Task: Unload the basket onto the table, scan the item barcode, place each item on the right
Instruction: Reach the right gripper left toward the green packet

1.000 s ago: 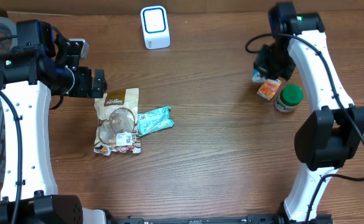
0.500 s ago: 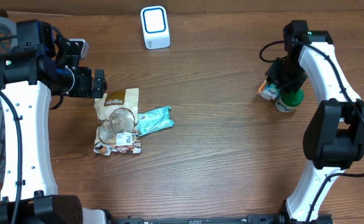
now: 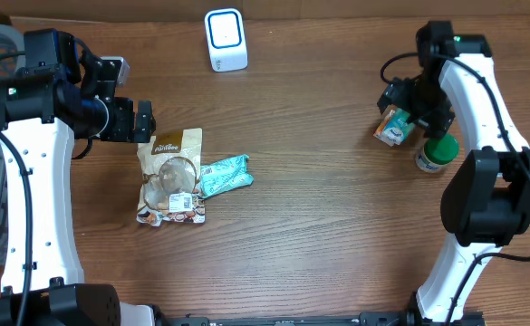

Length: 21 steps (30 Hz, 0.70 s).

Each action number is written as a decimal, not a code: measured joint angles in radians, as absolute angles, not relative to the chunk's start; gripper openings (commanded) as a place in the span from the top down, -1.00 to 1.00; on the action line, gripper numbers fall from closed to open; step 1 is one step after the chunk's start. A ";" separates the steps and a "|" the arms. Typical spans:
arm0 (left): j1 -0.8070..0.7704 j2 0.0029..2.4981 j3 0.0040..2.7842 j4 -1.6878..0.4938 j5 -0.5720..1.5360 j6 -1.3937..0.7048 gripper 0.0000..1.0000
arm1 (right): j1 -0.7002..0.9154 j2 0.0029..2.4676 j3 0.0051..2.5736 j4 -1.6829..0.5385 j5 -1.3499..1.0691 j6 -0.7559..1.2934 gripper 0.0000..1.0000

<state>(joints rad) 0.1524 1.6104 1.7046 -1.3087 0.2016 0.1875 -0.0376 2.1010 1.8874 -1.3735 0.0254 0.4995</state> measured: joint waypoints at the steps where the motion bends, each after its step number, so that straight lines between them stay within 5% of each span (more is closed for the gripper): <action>1: 0.152 1.610 1.705 -1.309 0.202 0.187 -1.00 | -0.035 2.101 1.903 -1.382 0.026 0.498 -1.00; 21: 0.152 1.610 1.705 -1.309 0.202 0.187 -0.99 | 0.140 2.011 2.001 -1.371 -0.089 0.491 -1.00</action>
